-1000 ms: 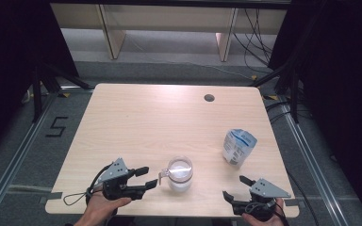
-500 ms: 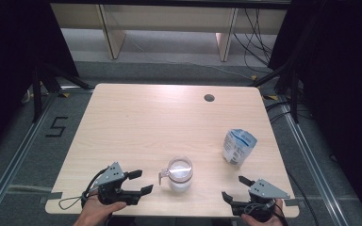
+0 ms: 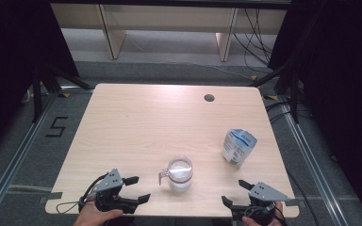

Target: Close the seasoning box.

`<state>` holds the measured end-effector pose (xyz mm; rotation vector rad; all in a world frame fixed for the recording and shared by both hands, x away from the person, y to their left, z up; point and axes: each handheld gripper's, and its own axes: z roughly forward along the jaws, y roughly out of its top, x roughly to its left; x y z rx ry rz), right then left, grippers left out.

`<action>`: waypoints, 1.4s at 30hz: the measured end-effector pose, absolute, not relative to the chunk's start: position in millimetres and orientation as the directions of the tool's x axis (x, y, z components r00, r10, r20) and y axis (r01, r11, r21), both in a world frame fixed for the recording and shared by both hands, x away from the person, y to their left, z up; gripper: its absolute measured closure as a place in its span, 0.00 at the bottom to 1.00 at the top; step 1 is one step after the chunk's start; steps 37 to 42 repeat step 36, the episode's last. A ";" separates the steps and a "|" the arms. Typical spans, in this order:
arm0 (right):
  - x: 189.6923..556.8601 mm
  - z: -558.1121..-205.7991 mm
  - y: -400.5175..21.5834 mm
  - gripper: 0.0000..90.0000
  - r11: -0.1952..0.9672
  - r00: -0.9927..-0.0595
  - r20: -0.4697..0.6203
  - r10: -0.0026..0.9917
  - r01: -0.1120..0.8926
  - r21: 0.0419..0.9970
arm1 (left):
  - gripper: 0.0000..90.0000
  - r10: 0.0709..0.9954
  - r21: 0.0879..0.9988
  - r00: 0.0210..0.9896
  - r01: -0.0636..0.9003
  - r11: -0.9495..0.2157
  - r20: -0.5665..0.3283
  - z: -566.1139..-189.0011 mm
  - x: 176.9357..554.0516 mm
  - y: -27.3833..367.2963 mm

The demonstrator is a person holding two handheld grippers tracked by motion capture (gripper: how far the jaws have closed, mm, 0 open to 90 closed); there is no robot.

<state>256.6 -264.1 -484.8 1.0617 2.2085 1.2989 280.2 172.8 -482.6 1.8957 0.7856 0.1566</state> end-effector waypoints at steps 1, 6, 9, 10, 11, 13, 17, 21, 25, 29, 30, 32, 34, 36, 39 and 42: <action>252.7 -484.6 -262.1 0.18 0.264 -0.627 0.102 0.772 0.462 0.846 | 0.24 0.577 0.857 0.787 0.438 -0.272 -0.219 -483.0 280.2 174.5; 250.9 -485.5 -262.6 0.18 0.284 -0.639 0.090 0.764 0.459 0.842 | 0.24 0.585 0.854 0.779 0.447 -0.265 -0.226 -486.0 277.0 178.3; 248.4 -486.3 -262.2 0.18 0.292 -0.632 0.082 0.771 0.466 0.835 | 0.23 0.594 0.852 0.771 0.455 -0.261 -0.230 -488.3 275.6 180.3; 247.4 -487.0 -261.4 0.18 0.286 -0.628 0.101 0.771 0.483 0.828 | 0.23 0.593 0.851 0.772 0.455 -0.263 -0.229 -489.1 275.5 181.2; 250.1 -488.5 -263.6 0.18 0.310 -0.642 0.063 0.764 0.451 0.837 | 0.23 0.599 0.849 0.768 0.458 -0.264 -0.228 -489.5 274.7 181.4; 247.8 -488.6 -263.4 0.18 0.302 -0.637 0.080 0.766 0.468 0.830 | 0.23 0.601 0.848 0.767 0.457 -0.267 -0.224 -490.4 274.1 181.9; 246.6 -488.8 -264.1 0.18 0.308 -0.632 0.086 0.770 0.487 0.817 | 0.23 0.615 0.838 0.752 0.479 -0.261 -0.238 -492.1 273.6 182.9; 246.2 -490.4 -264.1 0.18 0.300 -0.618 0.106 0.779 0.515 0.803 | 0.23 0.619 0.840 0.751 0.475 -0.262 -0.232 -494.5 275.3 183.5; 246.8 -490.9 -264.1 0.18 0.307 -0.618 0.089 0.781 0.504 0.807 | 0.23 0.616 0.833 0.747 0.490 -0.257 -0.249 -496.1 275.4 183.1; 247.0 -490.7 -263.8 0.18 0.310 -0.623 0.089 0.777 0.502 0.807 | 0.23 0.614 0.831 0.753 0.485 -0.272 -0.238 -496.1 275.0 182.6; 247.0 -490.7 -263.9 0.18 0.310 -0.622 0.088 0.778 0.502 0.808 | 0.23 0.613 0.833 0.755 0.480 -0.275 -0.232 -496.2 275.2 182.6; 247.1 -490.0 -264.7 0.18 0.313 -0.618 0.082 0.782 0.504 0.805 | 0.23 0.609 0.836 0.758 0.476 -0.273 -0.233 -496.8 275.8 182.8; 247.4 -490.2 -264.8 0.18 0.314 -0.616 0.082 0.784 0.506 0.804 | 0.23 0.612 0.836 0.758 0.473 -0.278 -0.225 -497.5 276.3 183.7; 248.1 -490.6 -264.9 0.18 0.317 -0.617 0.077 0.783 0.503 0.804 | 0.23 0.612 0.839 0.756 0.474 -0.268 -0.231 -498.5 276.6 182.8; 248.1 -490.6 -264.9 0.18 0.317 -0.617 0.077 0.783 0.503 0.804 | 0.23 0.612 0.839 0.756 0.474 -0.268 -0.231 -498.5 276.6 182.8; 248.1 -490.6 -264.9 0.18 0.317 -0.617 0.077 0.783 0.503 0.804 | 0.23 0.612 0.839 0.756 0.474 -0.268 -0.231 -498.5 276.6 182.8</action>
